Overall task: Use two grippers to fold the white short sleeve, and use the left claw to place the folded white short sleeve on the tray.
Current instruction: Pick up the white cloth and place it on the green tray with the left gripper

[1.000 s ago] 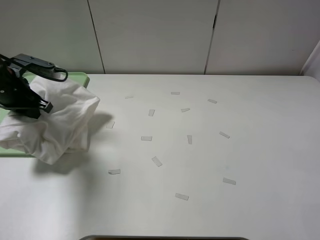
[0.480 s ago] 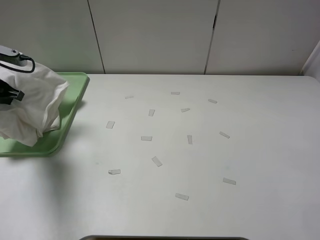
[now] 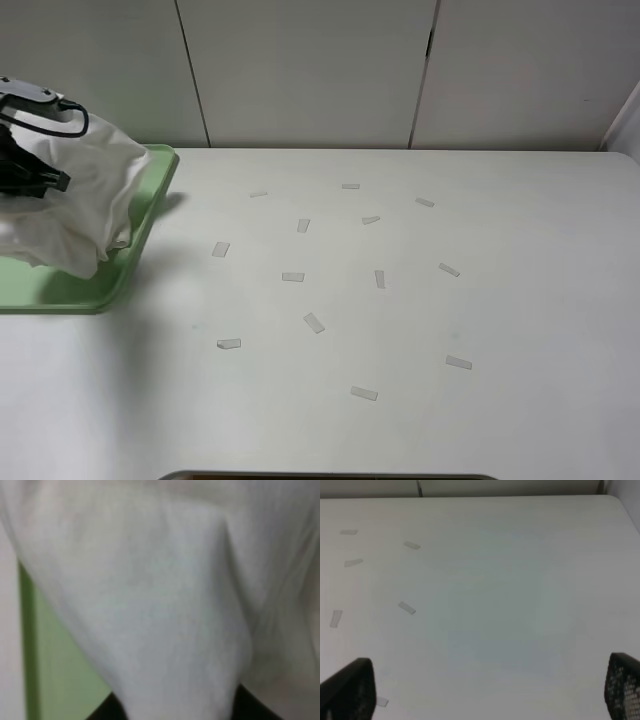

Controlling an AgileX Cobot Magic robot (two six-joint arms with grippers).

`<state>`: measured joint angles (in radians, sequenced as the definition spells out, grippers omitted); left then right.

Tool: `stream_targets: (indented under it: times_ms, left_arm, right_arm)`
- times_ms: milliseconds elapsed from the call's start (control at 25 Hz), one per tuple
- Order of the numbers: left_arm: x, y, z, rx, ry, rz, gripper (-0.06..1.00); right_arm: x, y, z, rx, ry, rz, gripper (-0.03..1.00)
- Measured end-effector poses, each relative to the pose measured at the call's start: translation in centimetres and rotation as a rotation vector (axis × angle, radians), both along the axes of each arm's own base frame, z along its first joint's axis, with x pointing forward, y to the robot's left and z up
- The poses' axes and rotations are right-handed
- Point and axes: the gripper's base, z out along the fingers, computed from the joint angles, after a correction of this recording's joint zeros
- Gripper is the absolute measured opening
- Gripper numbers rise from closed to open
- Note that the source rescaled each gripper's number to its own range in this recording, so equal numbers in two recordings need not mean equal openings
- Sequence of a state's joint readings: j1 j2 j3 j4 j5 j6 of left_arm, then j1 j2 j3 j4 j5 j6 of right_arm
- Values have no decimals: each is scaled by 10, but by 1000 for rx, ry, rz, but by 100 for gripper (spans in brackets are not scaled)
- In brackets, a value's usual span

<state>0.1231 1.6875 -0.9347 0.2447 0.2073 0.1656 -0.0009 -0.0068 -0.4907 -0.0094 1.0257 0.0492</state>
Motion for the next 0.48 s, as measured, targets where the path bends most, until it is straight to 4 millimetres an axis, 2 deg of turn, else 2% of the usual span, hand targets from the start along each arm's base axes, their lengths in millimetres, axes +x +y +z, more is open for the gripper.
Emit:
stream_targets:
  times_ms: [40, 240, 280, 360, 480]
  left_arm:
    - [0, 0, 0, 0, 0, 0, 20]
    - [3, -36, 0, -4, -1, -105, 20]
    - [3, -36, 0, -4, -1, -105, 20]
    - [3, -61, 0, -41, -6, -148, 19]
    - [1, -83, 3, -99, -11, -162, 19]
  right_arm:
    - [0, 0, 0, 0, 0, 0, 100]
    - [0, 0, 0, 0, 0, 0, 100]
    - [0, 0, 0, 0, 0, 0, 100]
    - [0, 0, 0, 0, 0, 0, 100]
    - [0, 0, 0, 0, 0, 0, 100]
